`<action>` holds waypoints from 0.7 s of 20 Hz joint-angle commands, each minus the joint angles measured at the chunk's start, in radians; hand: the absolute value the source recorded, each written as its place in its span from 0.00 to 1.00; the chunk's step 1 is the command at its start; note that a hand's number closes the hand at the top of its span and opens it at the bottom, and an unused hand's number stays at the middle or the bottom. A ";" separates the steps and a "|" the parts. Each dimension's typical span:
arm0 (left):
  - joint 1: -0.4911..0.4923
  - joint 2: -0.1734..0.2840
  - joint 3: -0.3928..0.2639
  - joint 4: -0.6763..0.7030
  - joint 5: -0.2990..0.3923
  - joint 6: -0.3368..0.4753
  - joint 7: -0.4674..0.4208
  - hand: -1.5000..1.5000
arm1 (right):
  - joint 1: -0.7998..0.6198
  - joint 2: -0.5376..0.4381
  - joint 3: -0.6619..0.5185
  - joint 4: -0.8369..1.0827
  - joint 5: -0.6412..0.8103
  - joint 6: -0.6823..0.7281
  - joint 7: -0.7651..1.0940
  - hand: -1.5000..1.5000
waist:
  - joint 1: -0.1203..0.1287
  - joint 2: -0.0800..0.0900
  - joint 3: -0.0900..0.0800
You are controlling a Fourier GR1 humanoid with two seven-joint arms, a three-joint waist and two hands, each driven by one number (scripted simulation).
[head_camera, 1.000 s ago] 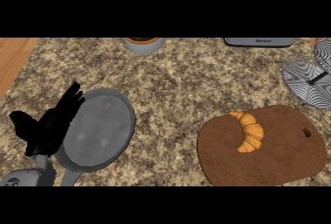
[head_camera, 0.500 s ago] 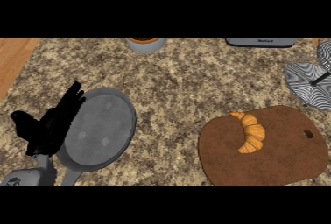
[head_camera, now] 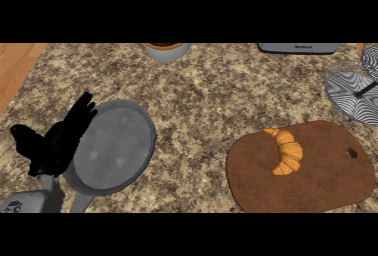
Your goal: Pick the tomato from the cutting board and place it in the tiered basket
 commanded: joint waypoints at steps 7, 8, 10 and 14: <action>0.011 0.011 0.028 0.004 0.016 -0.018 -0.016 0.50 | -0.058 -0.069 -0.196 0.059 -0.203 0.165 0.063 0.00 | 0.002 0.004 0.001; -0.006 0.003 0.017 0.031 0.012 -0.022 -0.017 0.50 | -0.070 -0.055 -0.211 0.049 -0.223 0.167 0.069 0.00 | -0.008 0.001 0.000; 0.021 0.004 0.002 -0.051 0.001 -0.005 0.025 0.50 | -0.056 -0.094 -0.272 0.065 -0.281 0.191 0.072 0.00 | 0.000 0.000 0.002; 0.002 -0.002 0.003 -0.008 -0.007 -0.006 0.009 0.50 | -0.050 -0.194 -0.336 0.072 -0.341 0.214 0.137 0.00 | -0.002 0.004 0.001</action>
